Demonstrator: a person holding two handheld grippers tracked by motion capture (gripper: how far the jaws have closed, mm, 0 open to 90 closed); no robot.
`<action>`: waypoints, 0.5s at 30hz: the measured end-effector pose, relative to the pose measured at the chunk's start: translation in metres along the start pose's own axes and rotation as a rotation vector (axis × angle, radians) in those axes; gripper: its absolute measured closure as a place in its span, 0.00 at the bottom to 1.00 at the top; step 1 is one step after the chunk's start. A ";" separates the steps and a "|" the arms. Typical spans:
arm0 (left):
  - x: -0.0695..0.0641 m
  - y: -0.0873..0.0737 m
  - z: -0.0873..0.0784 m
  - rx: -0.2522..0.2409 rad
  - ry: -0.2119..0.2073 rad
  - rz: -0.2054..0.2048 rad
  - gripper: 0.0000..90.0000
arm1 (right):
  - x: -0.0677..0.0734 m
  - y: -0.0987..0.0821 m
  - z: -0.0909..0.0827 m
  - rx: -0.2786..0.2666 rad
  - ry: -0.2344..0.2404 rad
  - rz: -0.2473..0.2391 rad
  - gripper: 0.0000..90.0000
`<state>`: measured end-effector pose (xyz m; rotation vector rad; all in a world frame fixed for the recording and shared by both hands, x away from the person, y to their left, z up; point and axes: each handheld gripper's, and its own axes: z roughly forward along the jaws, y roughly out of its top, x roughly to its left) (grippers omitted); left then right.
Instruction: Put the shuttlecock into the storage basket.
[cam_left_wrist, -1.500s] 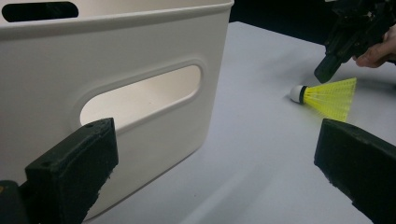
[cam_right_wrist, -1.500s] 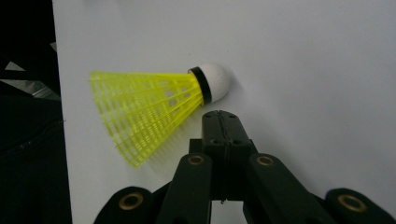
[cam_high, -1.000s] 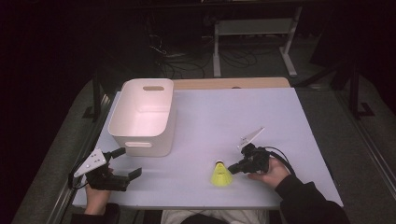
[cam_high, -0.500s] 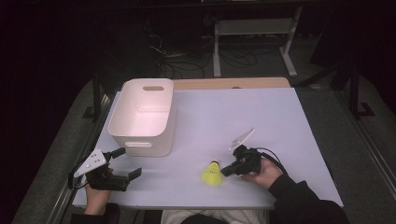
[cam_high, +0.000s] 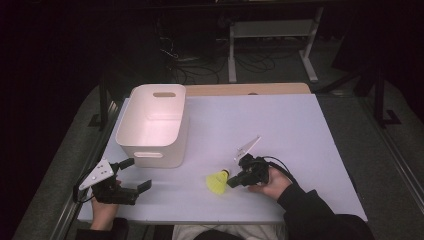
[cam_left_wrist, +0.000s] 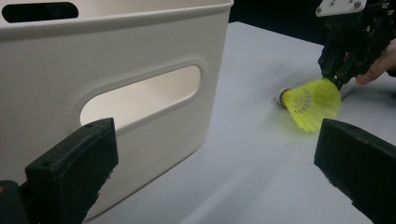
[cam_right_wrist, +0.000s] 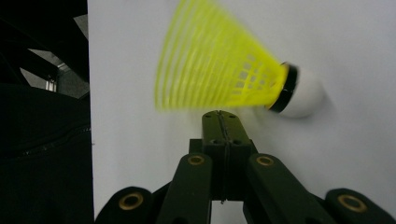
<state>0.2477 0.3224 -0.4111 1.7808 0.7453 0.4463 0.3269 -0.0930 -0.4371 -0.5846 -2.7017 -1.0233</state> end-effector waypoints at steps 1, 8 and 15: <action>0.000 0.000 0.000 0.000 0.000 -0.001 0.00 | 0.000 0.000 0.001 0.002 0.002 0.003 0.98; 0.000 0.000 0.000 -0.001 0.000 0.000 0.00 | 0.000 0.002 0.003 0.004 -0.001 -0.004 0.98; 0.000 0.000 0.000 0.000 0.000 0.000 0.00 | -0.001 0.010 0.005 -0.007 -0.007 -0.008 0.98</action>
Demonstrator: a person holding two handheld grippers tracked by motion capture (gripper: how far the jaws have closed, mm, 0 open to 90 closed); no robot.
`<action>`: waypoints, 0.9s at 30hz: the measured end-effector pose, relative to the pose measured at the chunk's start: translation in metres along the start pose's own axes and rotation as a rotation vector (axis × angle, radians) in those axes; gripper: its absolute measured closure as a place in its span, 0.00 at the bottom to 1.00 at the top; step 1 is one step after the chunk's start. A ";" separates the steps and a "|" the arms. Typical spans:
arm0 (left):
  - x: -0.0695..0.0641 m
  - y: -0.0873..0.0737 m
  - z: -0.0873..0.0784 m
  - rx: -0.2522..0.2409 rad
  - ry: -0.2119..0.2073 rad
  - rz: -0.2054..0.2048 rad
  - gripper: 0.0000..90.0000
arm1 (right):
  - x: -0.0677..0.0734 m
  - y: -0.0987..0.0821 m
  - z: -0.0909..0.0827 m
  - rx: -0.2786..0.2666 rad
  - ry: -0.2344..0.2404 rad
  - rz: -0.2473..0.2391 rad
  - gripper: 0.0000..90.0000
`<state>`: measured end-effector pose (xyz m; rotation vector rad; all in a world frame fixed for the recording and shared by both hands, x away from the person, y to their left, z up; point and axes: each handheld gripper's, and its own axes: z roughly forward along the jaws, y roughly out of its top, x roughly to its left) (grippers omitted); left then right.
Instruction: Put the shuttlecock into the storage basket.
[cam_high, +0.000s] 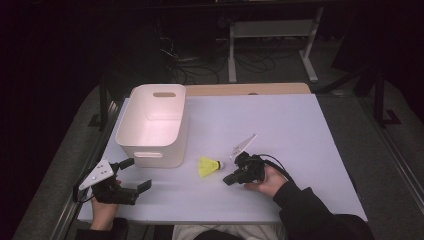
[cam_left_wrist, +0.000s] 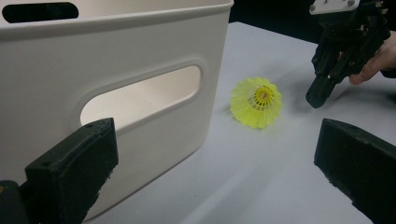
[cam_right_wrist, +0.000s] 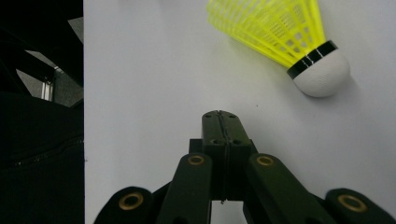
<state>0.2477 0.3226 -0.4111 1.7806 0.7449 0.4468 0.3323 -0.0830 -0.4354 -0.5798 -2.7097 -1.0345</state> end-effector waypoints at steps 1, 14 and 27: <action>0.000 0.000 0.000 0.001 -0.001 0.000 0.00 | -0.001 0.001 0.001 -0.003 0.000 -0.007 0.98; 0.000 0.000 0.000 0.001 -0.002 0.000 0.00 | -0.007 0.014 0.008 -0.017 -0.025 -0.006 0.98; 0.000 0.000 0.000 -0.002 -0.004 -0.001 0.00 | -0.009 0.035 0.025 -0.027 -0.037 -0.021 0.98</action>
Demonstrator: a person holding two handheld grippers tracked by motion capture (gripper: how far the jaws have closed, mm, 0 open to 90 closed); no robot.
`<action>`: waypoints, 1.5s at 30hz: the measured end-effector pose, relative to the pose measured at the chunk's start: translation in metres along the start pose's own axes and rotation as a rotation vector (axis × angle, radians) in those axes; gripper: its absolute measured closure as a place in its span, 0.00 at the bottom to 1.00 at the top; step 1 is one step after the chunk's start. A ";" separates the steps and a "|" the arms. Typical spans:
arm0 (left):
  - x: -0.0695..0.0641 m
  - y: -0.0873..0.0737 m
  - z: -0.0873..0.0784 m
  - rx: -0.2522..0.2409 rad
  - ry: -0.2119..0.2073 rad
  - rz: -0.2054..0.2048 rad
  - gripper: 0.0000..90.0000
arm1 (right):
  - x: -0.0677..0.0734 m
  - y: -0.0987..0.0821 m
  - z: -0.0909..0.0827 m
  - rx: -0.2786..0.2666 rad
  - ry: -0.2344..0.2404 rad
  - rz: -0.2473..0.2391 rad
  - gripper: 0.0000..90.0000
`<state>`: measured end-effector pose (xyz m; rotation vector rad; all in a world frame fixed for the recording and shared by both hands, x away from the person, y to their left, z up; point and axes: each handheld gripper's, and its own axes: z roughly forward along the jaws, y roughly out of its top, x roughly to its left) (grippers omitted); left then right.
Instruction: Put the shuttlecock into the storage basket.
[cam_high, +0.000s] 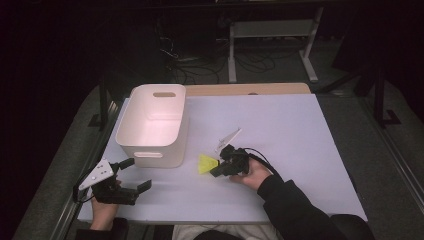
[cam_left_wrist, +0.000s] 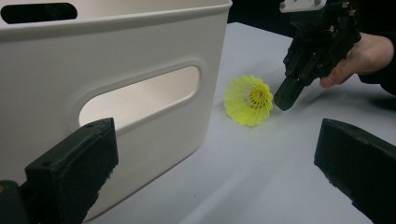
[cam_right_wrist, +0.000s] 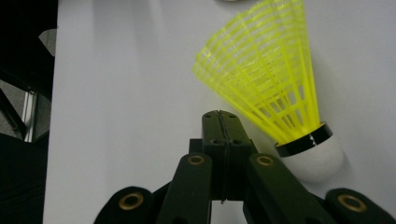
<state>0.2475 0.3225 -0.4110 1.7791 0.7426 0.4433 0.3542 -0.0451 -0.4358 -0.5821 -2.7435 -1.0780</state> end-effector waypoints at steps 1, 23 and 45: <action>0.000 0.000 0.000 0.000 0.000 0.000 0.00 | -0.001 0.001 0.001 0.000 -0.001 -0.002 0.98; 0.000 0.000 0.000 0.001 -0.001 0.000 0.00 | -0.015 0.006 0.002 -0.015 -0.056 0.024 0.98; 0.000 0.000 0.000 0.000 -0.003 0.001 0.00 | -0.026 0.022 0.007 -0.017 -0.118 0.037 0.98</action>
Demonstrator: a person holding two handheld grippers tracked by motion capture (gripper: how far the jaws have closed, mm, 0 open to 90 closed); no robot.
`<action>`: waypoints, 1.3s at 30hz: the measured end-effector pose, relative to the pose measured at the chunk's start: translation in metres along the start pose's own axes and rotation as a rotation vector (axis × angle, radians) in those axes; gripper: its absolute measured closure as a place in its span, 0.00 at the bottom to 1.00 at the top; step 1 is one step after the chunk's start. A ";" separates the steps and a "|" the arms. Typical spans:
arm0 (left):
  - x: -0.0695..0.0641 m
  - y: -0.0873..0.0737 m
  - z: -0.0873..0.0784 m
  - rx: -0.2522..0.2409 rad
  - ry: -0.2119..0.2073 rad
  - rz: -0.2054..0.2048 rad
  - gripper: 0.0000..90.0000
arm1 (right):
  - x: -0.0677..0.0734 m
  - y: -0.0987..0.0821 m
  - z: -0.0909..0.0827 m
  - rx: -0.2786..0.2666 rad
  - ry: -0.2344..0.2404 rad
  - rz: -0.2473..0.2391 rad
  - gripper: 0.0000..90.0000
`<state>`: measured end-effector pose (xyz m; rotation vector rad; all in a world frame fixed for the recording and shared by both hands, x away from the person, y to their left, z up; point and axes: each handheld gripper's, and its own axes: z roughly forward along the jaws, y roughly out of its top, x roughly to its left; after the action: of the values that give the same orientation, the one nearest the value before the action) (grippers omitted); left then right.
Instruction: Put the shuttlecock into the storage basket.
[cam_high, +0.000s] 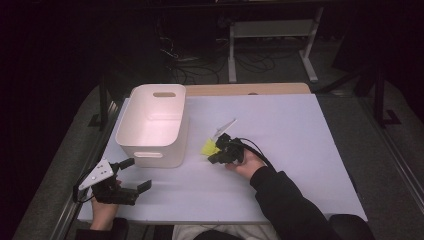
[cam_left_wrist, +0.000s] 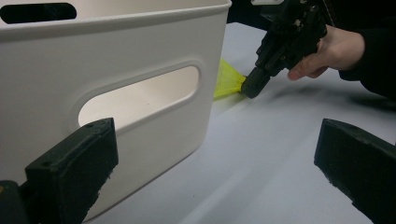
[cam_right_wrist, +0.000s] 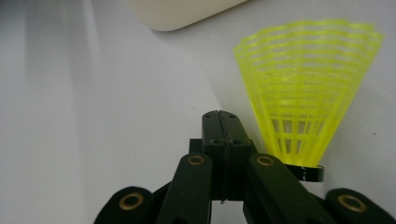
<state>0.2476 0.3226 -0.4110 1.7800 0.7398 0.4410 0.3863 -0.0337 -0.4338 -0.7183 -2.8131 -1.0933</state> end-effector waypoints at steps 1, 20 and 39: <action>0.000 0.000 0.000 0.000 0.000 -0.001 0.00 | 0.000 0.000 0.000 -0.002 0.001 0.003 0.98; 0.000 0.000 0.000 0.000 -0.001 -0.001 0.00 | -0.001 0.000 -0.014 -0.034 0.003 0.005 0.98; 0.000 0.000 0.000 0.002 0.001 0.000 0.00 | -0.005 0.003 -0.042 -0.053 -0.039 0.018 0.67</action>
<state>0.2475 0.3226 -0.4110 1.7814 0.7409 0.4416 0.3869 -0.0611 -0.4019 -0.7762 -2.8138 -1.1677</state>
